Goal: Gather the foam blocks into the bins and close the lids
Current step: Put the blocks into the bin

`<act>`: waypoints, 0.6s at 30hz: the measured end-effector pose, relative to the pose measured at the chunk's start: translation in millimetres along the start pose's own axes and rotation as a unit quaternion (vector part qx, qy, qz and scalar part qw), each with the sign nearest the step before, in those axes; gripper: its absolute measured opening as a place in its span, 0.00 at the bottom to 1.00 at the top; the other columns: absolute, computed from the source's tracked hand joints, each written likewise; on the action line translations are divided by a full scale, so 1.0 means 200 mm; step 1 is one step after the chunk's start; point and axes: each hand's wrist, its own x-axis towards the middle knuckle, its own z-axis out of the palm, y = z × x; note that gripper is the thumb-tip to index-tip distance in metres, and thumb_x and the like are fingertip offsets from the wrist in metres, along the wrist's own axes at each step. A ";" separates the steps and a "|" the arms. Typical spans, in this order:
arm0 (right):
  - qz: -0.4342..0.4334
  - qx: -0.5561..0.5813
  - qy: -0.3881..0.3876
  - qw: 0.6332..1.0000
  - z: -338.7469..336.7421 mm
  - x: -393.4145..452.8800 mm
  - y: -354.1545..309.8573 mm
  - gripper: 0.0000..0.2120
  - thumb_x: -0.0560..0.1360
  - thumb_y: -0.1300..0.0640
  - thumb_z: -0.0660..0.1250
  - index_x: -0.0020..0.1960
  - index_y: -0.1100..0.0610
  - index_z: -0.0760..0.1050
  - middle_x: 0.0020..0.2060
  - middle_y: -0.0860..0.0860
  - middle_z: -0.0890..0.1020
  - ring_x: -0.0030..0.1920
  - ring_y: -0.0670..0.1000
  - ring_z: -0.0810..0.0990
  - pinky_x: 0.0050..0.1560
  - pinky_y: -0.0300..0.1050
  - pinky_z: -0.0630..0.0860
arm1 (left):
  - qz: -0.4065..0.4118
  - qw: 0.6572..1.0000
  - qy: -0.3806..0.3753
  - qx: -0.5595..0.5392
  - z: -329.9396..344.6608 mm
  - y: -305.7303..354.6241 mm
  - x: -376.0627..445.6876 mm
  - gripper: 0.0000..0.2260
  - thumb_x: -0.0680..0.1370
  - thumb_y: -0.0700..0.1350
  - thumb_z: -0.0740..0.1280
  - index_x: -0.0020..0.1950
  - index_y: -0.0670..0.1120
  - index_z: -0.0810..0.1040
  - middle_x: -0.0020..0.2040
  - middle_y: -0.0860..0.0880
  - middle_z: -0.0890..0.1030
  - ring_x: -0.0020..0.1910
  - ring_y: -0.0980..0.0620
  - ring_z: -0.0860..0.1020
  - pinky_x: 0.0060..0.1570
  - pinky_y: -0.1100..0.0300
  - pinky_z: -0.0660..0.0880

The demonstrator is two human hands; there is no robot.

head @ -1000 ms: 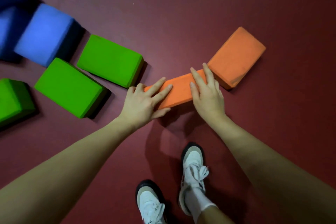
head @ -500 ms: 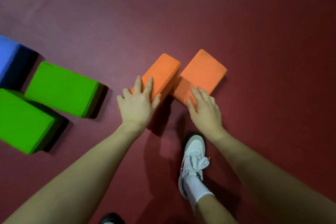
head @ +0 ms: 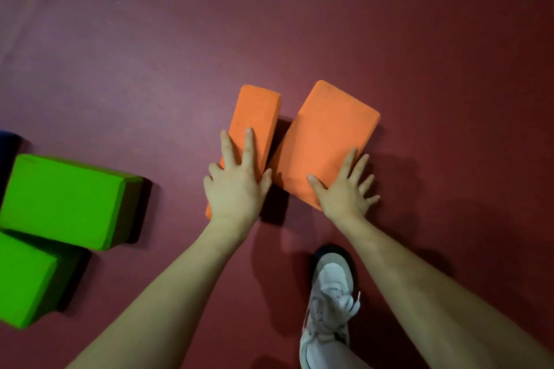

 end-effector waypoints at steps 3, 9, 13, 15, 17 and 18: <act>0.035 0.069 -0.014 0.997 0.01 0.03 0.01 0.58 0.68 0.30 0.65 0.76 0.58 0.31 0.78 0.55 0.42 0.77 0.62 0.48 0.69 0.71 0.52 | 0.007 0.999 0.045 0.012 0.04 0.04 0.03 0.34 0.75 0.58 0.65 0.78 0.53 0.57 0.77 0.42 0.58 0.45 0.37 0.74 0.40 0.48 0.74; -0.025 0.235 -0.011 0.972 0.00 0.03 0.00 0.54 0.70 0.43 0.73 0.78 0.51 0.37 0.78 0.49 0.44 0.76 0.64 0.47 0.68 0.73 0.50 | 0.015 1.000 0.022 -0.004 0.06 -0.03 0.00 0.33 0.77 0.57 0.63 0.78 0.55 0.52 0.78 0.44 0.53 0.49 0.35 0.72 0.43 0.44 0.73; -0.113 0.284 0.015 0.952 -0.04 -0.04 -0.10 0.50 0.72 0.47 0.72 0.78 0.44 0.39 0.78 0.45 0.42 0.77 0.62 0.44 0.68 0.72 0.49 | -0.021 0.999 -0.006 -0.036 0.03 -0.09 -0.01 0.32 0.78 0.58 0.61 0.78 0.56 0.49 0.79 0.46 0.48 0.55 0.34 0.70 0.48 0.43 0.72; -0.176 0.291 0.036 0.940 -0.06 -0.07 -0.15 0.47 0.73 0.48 0.71 0.78 0.43 0.41 0.78 0.45 0.41 0.77 0.61 0.46 0.71 0.68 0.50 | -0.038 0.998 -0.013 -0.054 0.01 -0.13 -0.03 0.32 0.79 0.59 0.60 0.78 0.56 0.48 0.79 0.47 0.47 0.58 0.34 0.70 0.48 0.43 0.73; -0.241 0.266 0.041 0.932 -0.06 -0.11 -0.17 0.46 0.72 0.50 0.72 0.78 0.43 0.44 0.78 0.45 0.41 0.76 0.60 0.51 0.72 0.61 0.58 | -0.061 0.996 -0.015 -0.065 -0.02 -0.17 -0.03 0.32 0.79 0.60 0.58 0.78 0.56 0.47 0.79 0.47 0.46 0.60 0.34 0.69 0.49 0.43 0.72; -0.257 0.241 0.036 0.935 -0.06 -0.13 -0.19 0.45 0.72 0.50 0.71 0.78 0.41 0.44 0.78 0.44 0.41 0.75 0.59 0.56 0.69 0.58 0.63 | -0.074 0.995 -0.016 -0.069 -0.03 -0.19 -0.03 0.32 0.79 0.60 0.58 0.78 0.57 0.47 0.79 0.47 0.46 0.60 0.34 0.69 0.49 0.43 0.72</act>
